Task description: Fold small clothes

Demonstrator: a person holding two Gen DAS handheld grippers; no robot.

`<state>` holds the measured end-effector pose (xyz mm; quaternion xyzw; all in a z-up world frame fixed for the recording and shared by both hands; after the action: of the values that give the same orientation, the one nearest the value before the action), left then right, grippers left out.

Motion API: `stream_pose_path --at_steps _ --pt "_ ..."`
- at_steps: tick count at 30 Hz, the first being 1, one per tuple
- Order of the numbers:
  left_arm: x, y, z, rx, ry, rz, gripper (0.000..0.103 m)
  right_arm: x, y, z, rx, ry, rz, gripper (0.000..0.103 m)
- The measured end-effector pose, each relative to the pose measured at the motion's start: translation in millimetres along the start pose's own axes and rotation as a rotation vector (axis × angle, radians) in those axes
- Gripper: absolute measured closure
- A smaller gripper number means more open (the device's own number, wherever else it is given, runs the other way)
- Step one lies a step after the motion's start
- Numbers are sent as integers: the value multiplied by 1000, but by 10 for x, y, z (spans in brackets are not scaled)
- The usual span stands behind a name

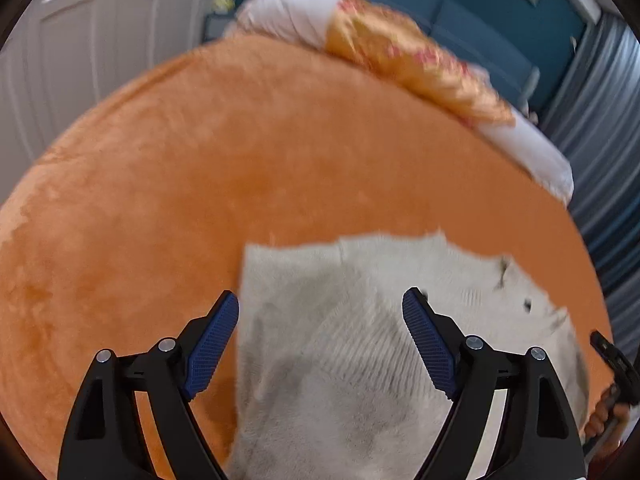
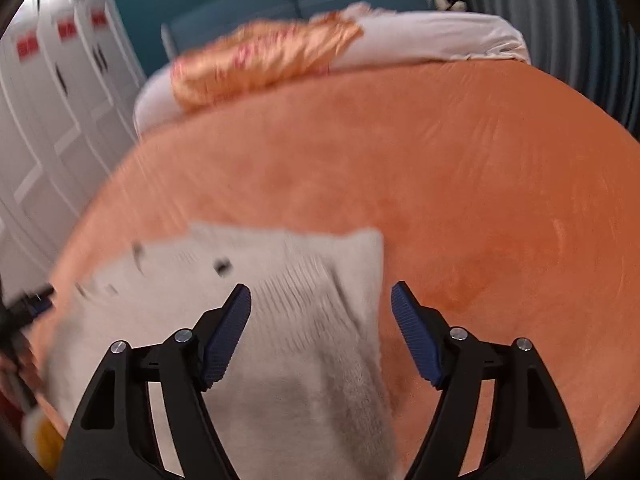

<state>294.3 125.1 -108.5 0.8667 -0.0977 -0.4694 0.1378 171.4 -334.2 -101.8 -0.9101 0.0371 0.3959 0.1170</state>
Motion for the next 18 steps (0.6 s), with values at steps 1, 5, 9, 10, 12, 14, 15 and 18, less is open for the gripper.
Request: stream_pose_path --at_steps 1,5,9,10,12,14,15,18 --pt "94 25 47 17 -38 -8 22 84 -35 38 -14 -26 0 35" --pt "316 112 182 89 -129 -37 81 345 -147 174 -97 -117 51 96" --pt "130 193 18 107 -60 -29 96 -12 -208 -159 -38 14 -17 96" --pt "-4 222 -110 103 -15 -19 97 -179 -188 -311 1 71 -50 96" --pt "-225 280 -348 90 63 -1 97 -400 -147 -539 62 158 -99 96" --pt "-379 291 -579 80 140 -18 97 -575 -75 -749 113 238 -114 97" --pt "-403 292 -665 72 158 -27 97 -593 -39 -815 130 259 -114 97" --pt "-213 174 -779 35 135 -58 97 -295 121 -819 187 214 -88 97"
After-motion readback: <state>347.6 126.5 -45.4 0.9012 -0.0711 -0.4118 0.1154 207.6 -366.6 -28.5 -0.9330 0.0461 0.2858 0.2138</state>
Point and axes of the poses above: each gripper's, at about its wrist camera, not at the fingertips, and x roughly the way its jaws point, y to its right, z to its underside, the point moved 8 cm from there along x, roughly the way its jaws point, and after that the axes turned 4 degrees about -x, right-handed, at the moved point
